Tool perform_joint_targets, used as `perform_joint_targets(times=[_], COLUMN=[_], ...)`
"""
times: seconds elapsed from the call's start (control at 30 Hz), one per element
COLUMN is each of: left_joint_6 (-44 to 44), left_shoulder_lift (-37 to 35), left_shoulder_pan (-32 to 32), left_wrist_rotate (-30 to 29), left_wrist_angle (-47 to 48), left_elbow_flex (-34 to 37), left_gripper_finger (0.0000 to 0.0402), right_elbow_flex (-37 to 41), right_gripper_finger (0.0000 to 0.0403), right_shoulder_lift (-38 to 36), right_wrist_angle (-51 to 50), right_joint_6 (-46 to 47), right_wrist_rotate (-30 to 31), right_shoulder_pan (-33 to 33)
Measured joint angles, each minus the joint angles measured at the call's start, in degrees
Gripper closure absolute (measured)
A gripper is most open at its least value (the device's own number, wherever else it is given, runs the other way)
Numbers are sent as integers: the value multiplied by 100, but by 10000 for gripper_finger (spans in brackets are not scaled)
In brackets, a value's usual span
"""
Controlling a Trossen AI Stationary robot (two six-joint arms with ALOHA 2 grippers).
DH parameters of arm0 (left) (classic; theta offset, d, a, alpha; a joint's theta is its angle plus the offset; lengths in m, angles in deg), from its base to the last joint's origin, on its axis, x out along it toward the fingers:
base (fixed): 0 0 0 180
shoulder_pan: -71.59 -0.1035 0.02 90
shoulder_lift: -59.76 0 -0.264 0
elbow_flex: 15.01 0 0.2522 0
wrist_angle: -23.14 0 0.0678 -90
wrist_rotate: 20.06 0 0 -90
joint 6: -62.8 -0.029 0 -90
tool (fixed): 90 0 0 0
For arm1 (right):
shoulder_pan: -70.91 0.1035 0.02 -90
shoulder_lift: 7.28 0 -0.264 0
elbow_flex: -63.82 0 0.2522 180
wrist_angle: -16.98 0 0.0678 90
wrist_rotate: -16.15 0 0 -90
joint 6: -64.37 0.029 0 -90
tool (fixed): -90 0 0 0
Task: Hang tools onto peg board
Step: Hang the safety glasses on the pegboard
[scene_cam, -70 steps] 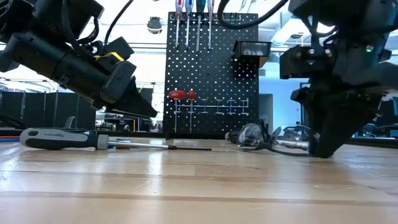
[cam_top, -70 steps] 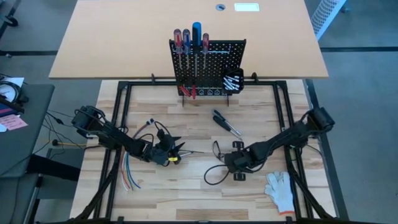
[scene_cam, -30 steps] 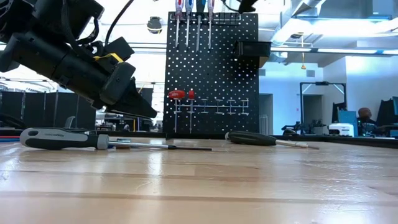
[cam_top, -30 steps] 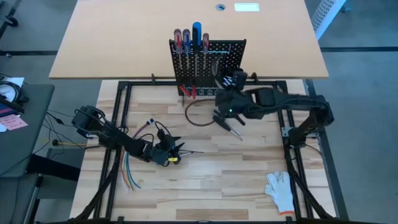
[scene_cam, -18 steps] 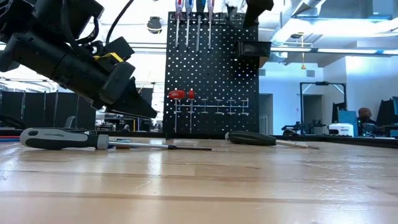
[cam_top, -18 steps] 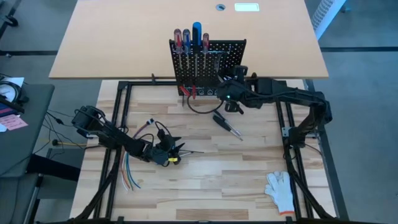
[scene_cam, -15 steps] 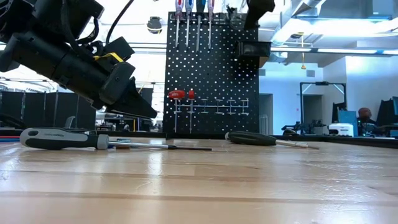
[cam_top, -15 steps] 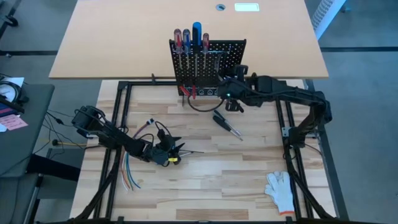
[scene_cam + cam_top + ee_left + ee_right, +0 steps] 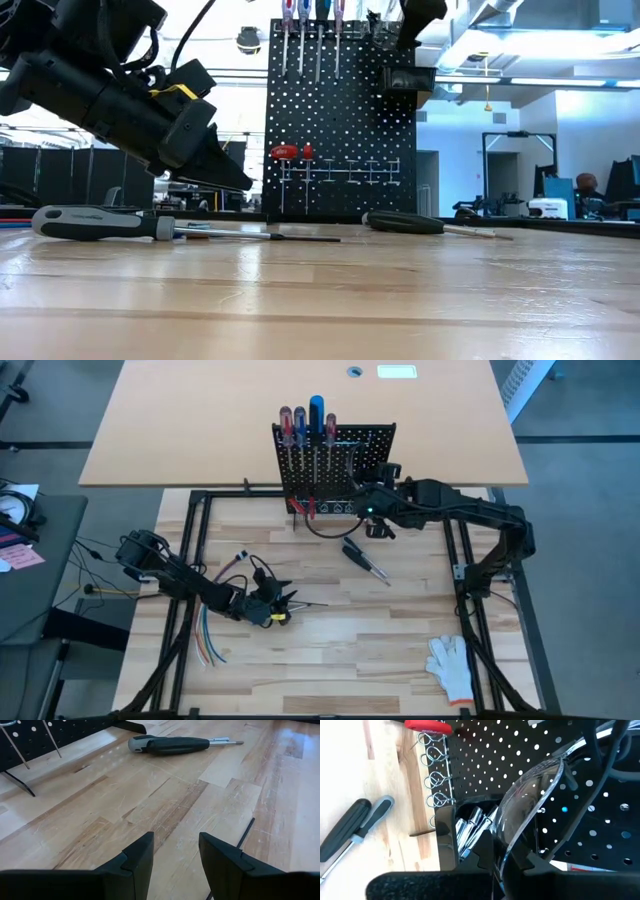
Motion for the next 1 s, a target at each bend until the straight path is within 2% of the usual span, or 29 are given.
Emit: perform_joint_targets(times=[0.57, 1.0], left_joint_6=[-2, -22], left_shoulder_lift=[0, 0], left_shoulder_pan=[1, 0], left_wrist_rotate=[-2, -4], left_wrist_angle=[-25, -20], left_elbow_flex=[2, 2], left_gripper_finger=[251, 251], right_elbow_flex=[2, 4], right_gripper_finger=[390, 390], right_shoulder_lift=[-269, -385], right_wrist_angle=[-561, -461], right_joint_6=[-48, -224], right_wrist_rotate=[-99, 260], right_shoulder_pan=[-38, 418])
